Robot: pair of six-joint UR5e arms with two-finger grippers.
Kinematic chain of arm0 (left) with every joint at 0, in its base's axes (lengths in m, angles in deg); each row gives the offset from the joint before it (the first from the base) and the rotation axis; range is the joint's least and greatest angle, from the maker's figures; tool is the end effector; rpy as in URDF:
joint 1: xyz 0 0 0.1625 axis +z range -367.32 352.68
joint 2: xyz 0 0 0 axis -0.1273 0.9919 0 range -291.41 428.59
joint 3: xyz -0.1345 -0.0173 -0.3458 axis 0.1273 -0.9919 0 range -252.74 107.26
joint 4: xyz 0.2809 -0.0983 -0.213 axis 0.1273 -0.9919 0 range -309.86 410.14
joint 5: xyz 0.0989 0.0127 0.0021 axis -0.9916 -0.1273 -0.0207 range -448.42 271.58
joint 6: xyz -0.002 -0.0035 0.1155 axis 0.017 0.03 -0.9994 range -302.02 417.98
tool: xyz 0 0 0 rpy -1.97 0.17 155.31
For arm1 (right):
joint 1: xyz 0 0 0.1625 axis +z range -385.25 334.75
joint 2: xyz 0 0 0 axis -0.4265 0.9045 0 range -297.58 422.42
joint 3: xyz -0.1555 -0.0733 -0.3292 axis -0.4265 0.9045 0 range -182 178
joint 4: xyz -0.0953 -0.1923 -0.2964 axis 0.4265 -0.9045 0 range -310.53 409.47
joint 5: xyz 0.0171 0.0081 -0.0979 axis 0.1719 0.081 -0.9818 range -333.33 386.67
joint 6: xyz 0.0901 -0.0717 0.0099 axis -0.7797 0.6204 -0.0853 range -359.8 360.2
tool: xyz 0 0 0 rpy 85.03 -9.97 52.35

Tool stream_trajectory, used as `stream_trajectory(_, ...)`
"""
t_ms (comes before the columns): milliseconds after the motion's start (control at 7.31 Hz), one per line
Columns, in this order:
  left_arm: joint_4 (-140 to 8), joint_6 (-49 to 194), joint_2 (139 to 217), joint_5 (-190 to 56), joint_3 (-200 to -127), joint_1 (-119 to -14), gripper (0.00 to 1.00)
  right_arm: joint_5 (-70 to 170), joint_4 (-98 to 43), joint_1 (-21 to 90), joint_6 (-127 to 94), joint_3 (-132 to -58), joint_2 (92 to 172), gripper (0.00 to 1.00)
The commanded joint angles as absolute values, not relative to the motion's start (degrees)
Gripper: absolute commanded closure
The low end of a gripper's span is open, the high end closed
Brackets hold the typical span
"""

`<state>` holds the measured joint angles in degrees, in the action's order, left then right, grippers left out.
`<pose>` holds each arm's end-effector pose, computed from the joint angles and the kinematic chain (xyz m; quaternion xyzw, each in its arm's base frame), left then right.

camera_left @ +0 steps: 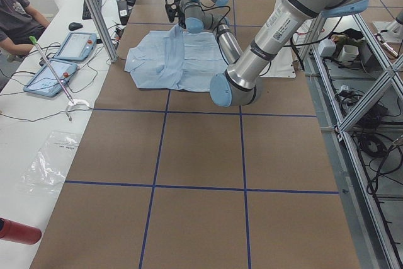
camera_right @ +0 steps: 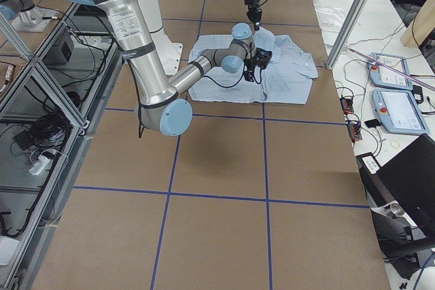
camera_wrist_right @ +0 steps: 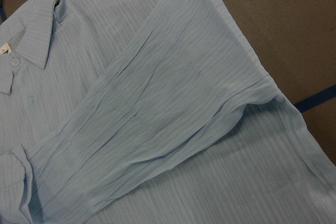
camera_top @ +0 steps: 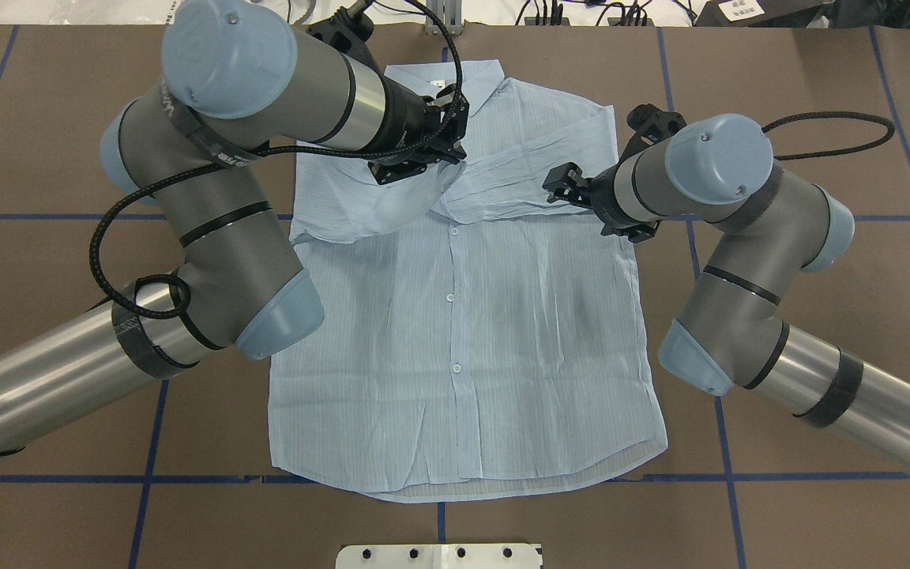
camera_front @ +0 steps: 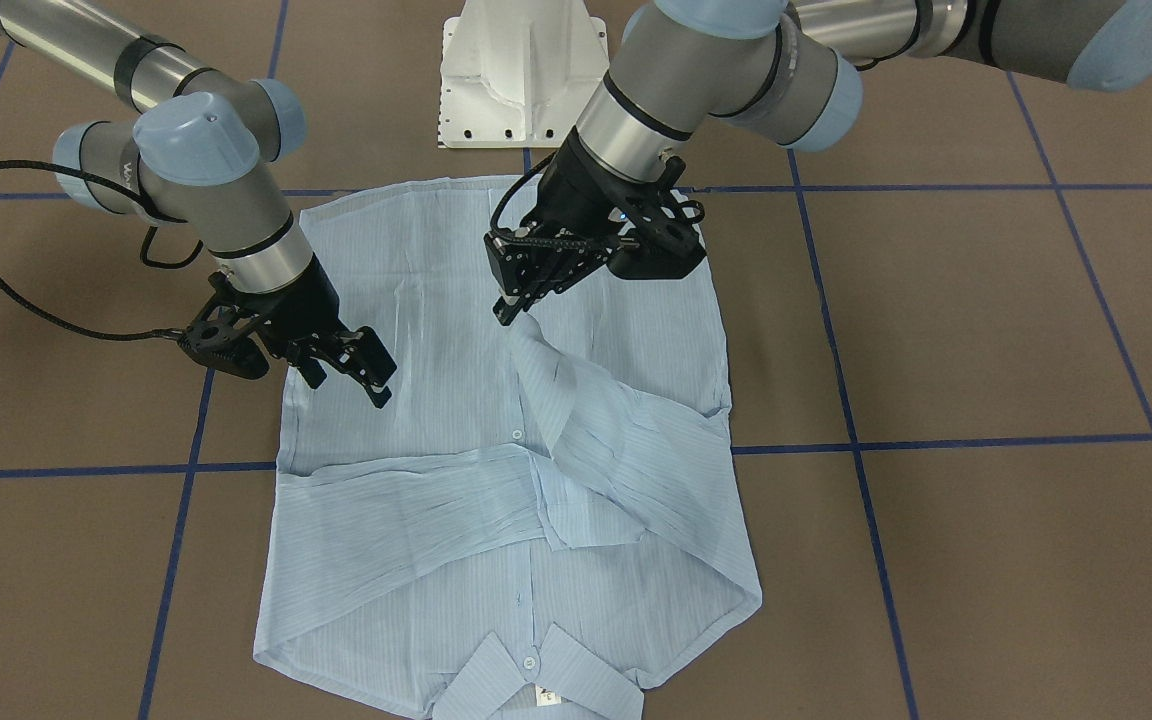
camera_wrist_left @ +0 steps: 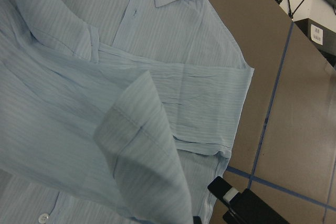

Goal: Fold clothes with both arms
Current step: 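Carry the other sleeve with the left gripper across the shirt toward the collar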

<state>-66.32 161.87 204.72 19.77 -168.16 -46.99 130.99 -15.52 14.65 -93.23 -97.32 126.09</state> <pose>0.4058 -0.4629 0.0782 0.0190 0.6333 -0.2569 0.7298 -0.3957 -0.4672 0.2948 0.0431 -0.4816 0.2674 0.8335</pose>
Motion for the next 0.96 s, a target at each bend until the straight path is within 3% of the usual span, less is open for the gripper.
stream_trajectory(0,-64.65,165.45,203.68,14.35,-173.78,-47.57,1.0,130.9,-15.48,14.83,-93.23,-97.71,126.14,0.0)
stream_trajectory(411,-64.12,167.4,203.14,9.49,-172.07,-46.09,1.0,130.55,-15.48,14.74,-93.23,-97.71,126.32,0.0)
stream_trajectory(821,-64.55,167.4,205.43,4.14,-168.28,-38.19,1.0,130.99,-15.49,15.18,-93.06,-98.24,127.71,0.0)
